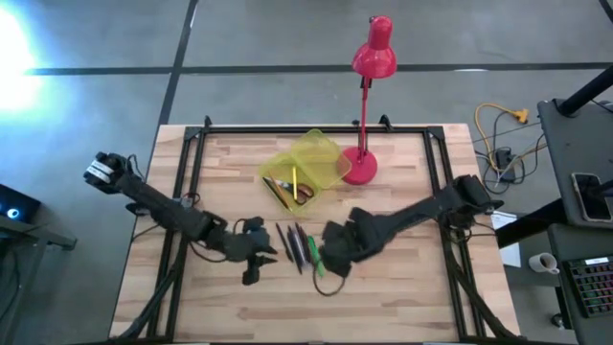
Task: Pick & place school supplies into a supply box
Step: Put the black pen into the yellow supply box
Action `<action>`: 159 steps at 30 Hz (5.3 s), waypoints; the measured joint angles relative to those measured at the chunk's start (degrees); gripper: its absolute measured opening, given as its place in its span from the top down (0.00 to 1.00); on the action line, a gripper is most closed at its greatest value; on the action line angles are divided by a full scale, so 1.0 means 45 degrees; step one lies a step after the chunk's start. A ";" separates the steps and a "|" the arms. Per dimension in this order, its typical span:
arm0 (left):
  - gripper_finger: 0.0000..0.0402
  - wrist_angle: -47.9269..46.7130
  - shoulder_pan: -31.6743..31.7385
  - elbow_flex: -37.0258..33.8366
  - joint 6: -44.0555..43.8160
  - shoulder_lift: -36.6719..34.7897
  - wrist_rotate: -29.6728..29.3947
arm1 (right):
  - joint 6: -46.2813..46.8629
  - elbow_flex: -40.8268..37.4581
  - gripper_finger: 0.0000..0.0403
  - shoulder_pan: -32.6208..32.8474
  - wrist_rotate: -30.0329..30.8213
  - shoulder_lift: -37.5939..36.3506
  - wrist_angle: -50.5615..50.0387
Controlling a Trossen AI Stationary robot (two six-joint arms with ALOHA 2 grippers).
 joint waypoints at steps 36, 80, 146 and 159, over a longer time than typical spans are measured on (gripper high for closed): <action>0.56 -0.6211 0.3084 0.4481 1.2401 0.5582 0.1378 | 0.6356 -0.0573 0.58 0.3233 0.0977 0.0058 -0.3352; 0.93 -0.9007 0.3601 0.5764 0.5598 0.4970 0.3606 | 0.5924 -0.0976 0.58 0.3233 0.0993 0.0063 -0.3236; 0.71 -0.9445 0.0215 0.6183 0.1300 0.2510 -0.1769 | -0.2909 -0.2103 0.58 0.0525 -0.0305 0.0029 0.8238; 0.71 -0.9425 -0.2248 0.4543 -0.4298 0.2495 -0.1942 | -0.3997 -0.1492 0.58 0.0231 -0.0523 0.2118 0.9368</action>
